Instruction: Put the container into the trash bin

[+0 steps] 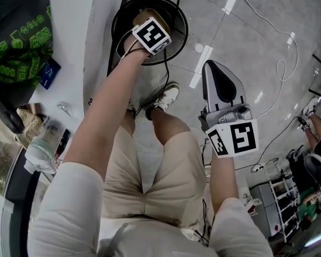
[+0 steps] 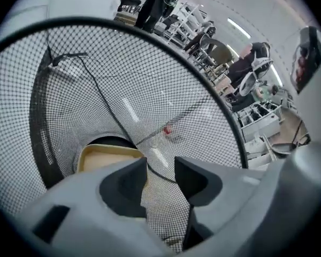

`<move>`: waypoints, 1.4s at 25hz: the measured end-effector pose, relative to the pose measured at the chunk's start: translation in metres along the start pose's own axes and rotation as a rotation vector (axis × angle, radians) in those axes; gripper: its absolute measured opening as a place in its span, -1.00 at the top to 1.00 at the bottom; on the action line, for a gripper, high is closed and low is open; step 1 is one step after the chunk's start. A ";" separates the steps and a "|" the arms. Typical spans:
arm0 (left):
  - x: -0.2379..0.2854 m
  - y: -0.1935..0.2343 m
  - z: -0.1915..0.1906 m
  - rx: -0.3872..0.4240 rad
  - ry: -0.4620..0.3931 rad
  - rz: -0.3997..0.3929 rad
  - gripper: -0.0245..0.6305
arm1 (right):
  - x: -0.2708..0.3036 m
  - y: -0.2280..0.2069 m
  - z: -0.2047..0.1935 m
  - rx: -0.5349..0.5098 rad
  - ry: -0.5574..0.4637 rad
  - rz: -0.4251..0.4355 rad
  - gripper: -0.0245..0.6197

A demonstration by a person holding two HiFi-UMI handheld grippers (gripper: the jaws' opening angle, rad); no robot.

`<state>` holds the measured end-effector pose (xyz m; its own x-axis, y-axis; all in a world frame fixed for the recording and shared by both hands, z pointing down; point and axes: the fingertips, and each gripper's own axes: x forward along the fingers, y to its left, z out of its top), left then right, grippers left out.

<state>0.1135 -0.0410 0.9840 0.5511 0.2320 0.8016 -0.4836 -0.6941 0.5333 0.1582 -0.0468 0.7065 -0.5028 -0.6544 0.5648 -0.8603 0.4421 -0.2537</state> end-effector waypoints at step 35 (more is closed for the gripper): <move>-0.393 -0.197 0.051 -0.067 -0.650 0.148 0.87 | -0.158 0.153 0.243 -0.113 -0.072 0.001 0.92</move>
<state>0.0264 -0.0299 0.5498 0.7629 -0.3351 0.5530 -0.6155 -0.6381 0.4625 0.0853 -0.0244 0.3877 -0.5118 -0.6945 0.5056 -0.8470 0.5064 -0.1618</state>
